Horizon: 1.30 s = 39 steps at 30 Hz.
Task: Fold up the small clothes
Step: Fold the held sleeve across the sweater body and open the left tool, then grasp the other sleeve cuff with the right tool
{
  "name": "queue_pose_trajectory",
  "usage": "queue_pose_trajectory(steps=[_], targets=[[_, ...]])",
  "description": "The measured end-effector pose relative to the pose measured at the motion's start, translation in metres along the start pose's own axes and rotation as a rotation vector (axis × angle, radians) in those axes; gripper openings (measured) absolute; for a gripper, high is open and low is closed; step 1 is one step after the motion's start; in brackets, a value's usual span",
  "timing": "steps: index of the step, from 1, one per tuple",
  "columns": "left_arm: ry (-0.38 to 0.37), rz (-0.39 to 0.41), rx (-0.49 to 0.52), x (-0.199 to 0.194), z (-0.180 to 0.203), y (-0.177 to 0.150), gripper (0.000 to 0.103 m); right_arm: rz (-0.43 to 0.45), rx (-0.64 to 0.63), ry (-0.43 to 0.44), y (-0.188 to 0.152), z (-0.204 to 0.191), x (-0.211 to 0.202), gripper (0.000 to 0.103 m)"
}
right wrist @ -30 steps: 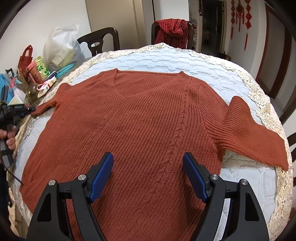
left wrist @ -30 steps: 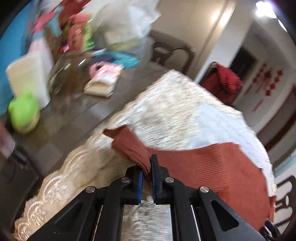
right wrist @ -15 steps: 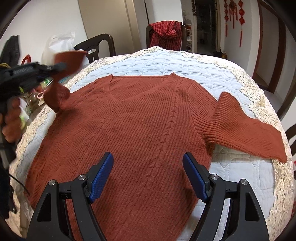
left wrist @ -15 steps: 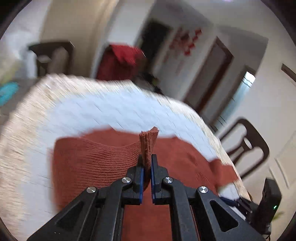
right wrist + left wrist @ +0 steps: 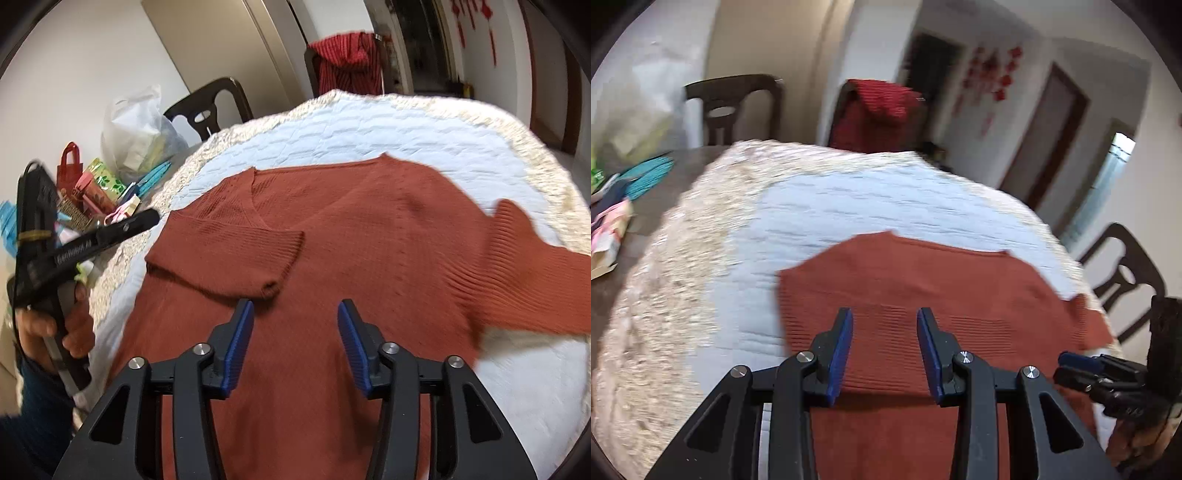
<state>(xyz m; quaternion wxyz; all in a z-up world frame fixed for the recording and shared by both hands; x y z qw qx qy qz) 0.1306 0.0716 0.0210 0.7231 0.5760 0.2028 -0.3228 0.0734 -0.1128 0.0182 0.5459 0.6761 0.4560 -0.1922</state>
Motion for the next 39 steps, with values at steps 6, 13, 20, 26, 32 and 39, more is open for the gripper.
queue_pose_trajectory(steps=[6, 13, 20, 26, 32, 39], targets=[[0.017, -0.045, 0.003, 0.019, -0.008, -0.017, 0.038, -0.109, 0.032, 0.025, 0.023, -0.008, 0.058, 0.045], [0.0, -0.068, 0.01, 0.026, -0.012, -0.027, 0.038, -0.101, -0.013, 0.001, 0.036, -0.014, 0.059, 0.007], [-0.014, -0.029, 0.008, 0.025, -0.011, -0.01, 0.038, 0.019, -0.032, 0.04, 0.068, -0.015, 0.035, 0.003], [0.009, -0.05, -0.005, 0.038, -0.019, -0.01, 0.038, 0.001, 0.01, 0.032, 0.077, 0.008, 0.057, 0.003], [0.039, -0.052, 0.041, 0.029, -0.013, -0.021, 0.038, -0.033, 0.015, -0.029, 0.062, 0.019, 0.054, 0.005], [0.083, -0.069, 0.065, 0.027, -0.014, -0.031, 0.038, -0.068, -0.047, -0.016, 0.038, 0.007, 0.057, 0.005]])
Point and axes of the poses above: each gripper's, at about its wrist camera, not at the fingertips, and x roughly the way its jaws point, z to its right, y to its top, the point moved 4 cm from there along x, roughly the way its jaws point
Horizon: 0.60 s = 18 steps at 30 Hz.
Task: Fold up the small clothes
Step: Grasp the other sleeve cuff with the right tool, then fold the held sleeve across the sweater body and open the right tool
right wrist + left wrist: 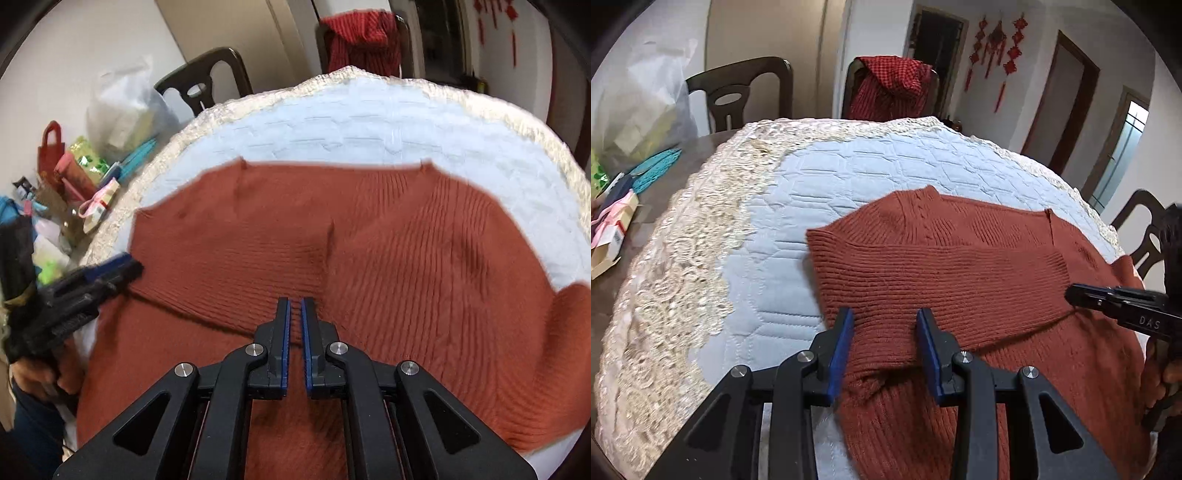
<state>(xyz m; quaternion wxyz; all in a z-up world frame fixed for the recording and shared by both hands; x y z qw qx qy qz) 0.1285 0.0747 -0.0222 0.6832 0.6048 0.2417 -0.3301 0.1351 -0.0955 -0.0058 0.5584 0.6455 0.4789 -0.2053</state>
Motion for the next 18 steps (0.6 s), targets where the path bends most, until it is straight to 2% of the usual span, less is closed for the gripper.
queue_pose_trajectory(steps=[4, 8, 12, 14, 16, 18], targets=[[-0.004, -0.001, 0.008, -0.008, -0.002, -0.008, 0.038, 0.017, -0.012, -0.017, -0.005, 0.002, -0.017, 0.005], [-0.01, -0.028, -0.02, -0.006, -0.007, -0.015, 0.042, -0.032, 0.018, -0.013, -0.023, 0.016, -0.015, 0.007], [0.0, -0.007, -0.007, -0.029, 0.003, -0.021, 0.042, 0.019, 0.043, -0.009, -0.033, 0.019, -0.047, 0.009], [-0.003, 0.0, 0.002, -0.041, 0.009, -0.025, 0.042, 0.048, 0.047, 0.005, -0.039, 0.02, -0.062, 0.014], [-0.016, 0.01, 0.006, -0.052, 0.016, -0.031, 0.042, 0.076, 0.061, 0.004, -0.048, 0.025, -0.077, 0.032], [-0.036, 0.017, 0.016, -0.061, 0.024, -0.037, 0.045, 0.099, 0.087, -0.005, -0.057, 0.033, -0.09, 0.044]])
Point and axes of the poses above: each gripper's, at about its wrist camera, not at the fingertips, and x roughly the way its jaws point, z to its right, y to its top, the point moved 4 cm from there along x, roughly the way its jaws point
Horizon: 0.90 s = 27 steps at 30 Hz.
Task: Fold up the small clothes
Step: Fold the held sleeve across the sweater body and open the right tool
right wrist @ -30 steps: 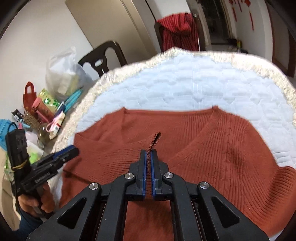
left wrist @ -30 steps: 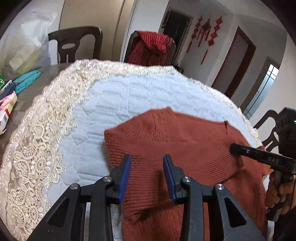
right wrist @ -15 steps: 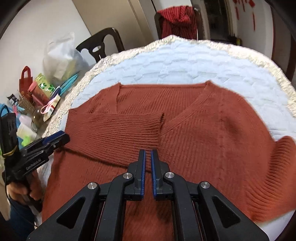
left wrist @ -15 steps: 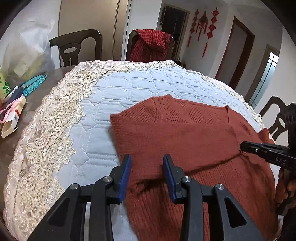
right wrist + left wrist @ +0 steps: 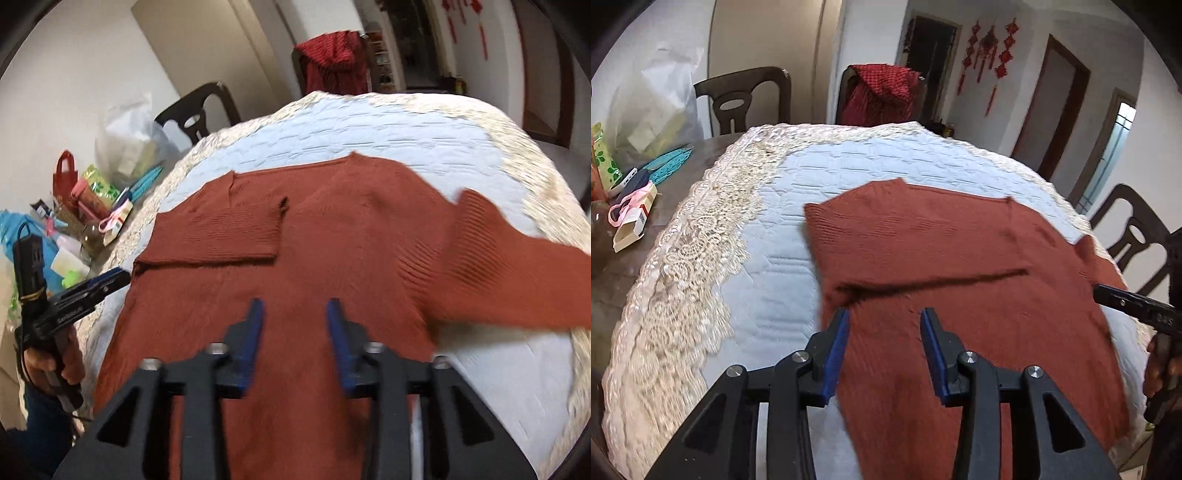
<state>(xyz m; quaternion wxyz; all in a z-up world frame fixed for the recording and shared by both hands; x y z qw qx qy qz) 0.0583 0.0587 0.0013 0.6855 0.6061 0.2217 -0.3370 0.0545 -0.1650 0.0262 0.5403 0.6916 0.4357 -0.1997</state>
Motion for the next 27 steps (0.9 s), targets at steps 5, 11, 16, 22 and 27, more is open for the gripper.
queue_pose_trajectory(steps=[5, 11, 16, 22, 27], targets=[[-0.018, 0.0, 0.033, -0.008, 0.016, -0.014, 0.047, 0.033, 0.103, -0.032, -0.019, 0.03, -0.02, 0.044], [-0.033, -0.001, 0.032, -0.006, 0.029, -0.014, 0.047, 0.068, 0.234, -0.074, -0.027, 0.068, -0.033, 0.044], [-0.062, 0.003, 0.05, -0.002, 0.047, -0.009, 0.047, 0.092, 0.342, -0.074, -0.028, 0.095, -0.033, 0.044], [-0.072, -0.004, 0.077, 0.008, 0.064, -0.008, 0.047, 0.153, 0.527, -0.036, -0.023, 0.136, -0.032, 0.044], [-0.064, -0.046, 0.08, 0.025, 0.066, -0.018, 0.047, 0.222, 0.625, -0.046, -0.015, 0.157, -0.034, 0.044]])
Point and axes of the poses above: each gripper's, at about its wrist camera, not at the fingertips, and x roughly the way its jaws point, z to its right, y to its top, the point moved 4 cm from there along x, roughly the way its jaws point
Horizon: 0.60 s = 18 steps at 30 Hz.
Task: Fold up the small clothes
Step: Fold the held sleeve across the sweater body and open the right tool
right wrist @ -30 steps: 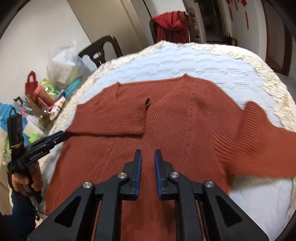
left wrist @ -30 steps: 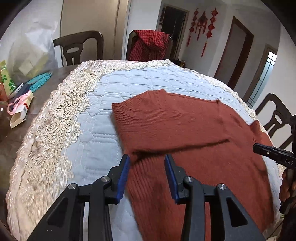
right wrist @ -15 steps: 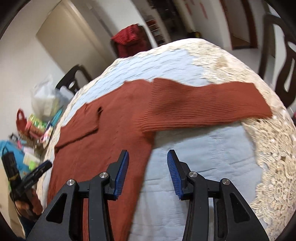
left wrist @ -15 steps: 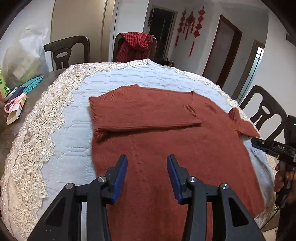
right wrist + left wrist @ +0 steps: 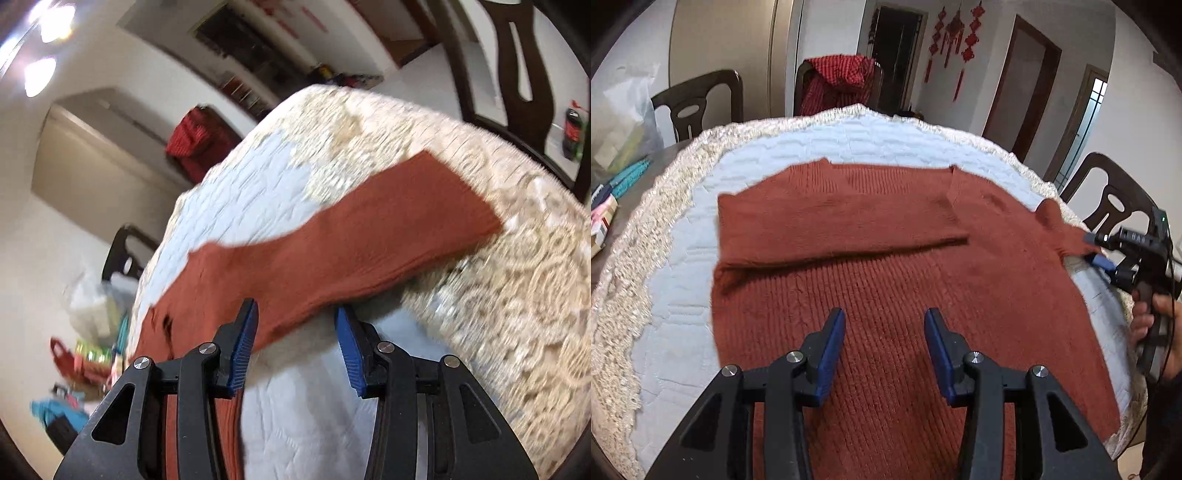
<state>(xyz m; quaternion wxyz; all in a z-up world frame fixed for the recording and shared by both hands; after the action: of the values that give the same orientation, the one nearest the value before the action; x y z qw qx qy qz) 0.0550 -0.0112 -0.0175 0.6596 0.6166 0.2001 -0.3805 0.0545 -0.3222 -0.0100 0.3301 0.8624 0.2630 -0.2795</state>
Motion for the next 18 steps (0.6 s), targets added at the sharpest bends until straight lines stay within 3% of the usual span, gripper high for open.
queue_pose_trajectory(steps=[5, 6, 7, 9, 10, 14, 18], targets=[[-0.003, -0.013, -0.008, 0.006, -0.002, -0.007, 0.047, 0.061, 0.049, -0.033, 0.015, 0.009, 0.002, 0.044], [-0.007, -0.013, -0.01, 0.005, -0.003, -0.007, 0.048, 0.07, 0.042, -0.043, 0.017, 0.008, 0.003, 0.039], [-0.012, -0.013, -0.012, 0.006, -0.003, -0.008, 0.049, 0.079, 0.035, -0.064, 0.022, 0.008, 0.004, 0.026], [-0.017, -0.01, -0.013, 0.005, -0.003, -0.009, 0.049, 0.081, 0.03, -0.072, 0.027, 0.005, 0.006, 0.011], [-0.021, -0.008, -0.014, 0.005, -0.004, -0.009, 0.05, 0.09, 0.011, -0.064, 0.03, -0.002, 0.004, 0.01], [-0.039, -0.006, -0.027, 0.005, -0.005, -0.009, 0.051, 0.129, -0.129, -0.023, 0.037, -0.051, -0.005, 0.01], [-0.054, -0.003, -0.041, 0.004, -0.007, -0.009, 0.051, 0.11, -0.307, 0.079, 0.024, -0.125, -0.002, 0.01]])
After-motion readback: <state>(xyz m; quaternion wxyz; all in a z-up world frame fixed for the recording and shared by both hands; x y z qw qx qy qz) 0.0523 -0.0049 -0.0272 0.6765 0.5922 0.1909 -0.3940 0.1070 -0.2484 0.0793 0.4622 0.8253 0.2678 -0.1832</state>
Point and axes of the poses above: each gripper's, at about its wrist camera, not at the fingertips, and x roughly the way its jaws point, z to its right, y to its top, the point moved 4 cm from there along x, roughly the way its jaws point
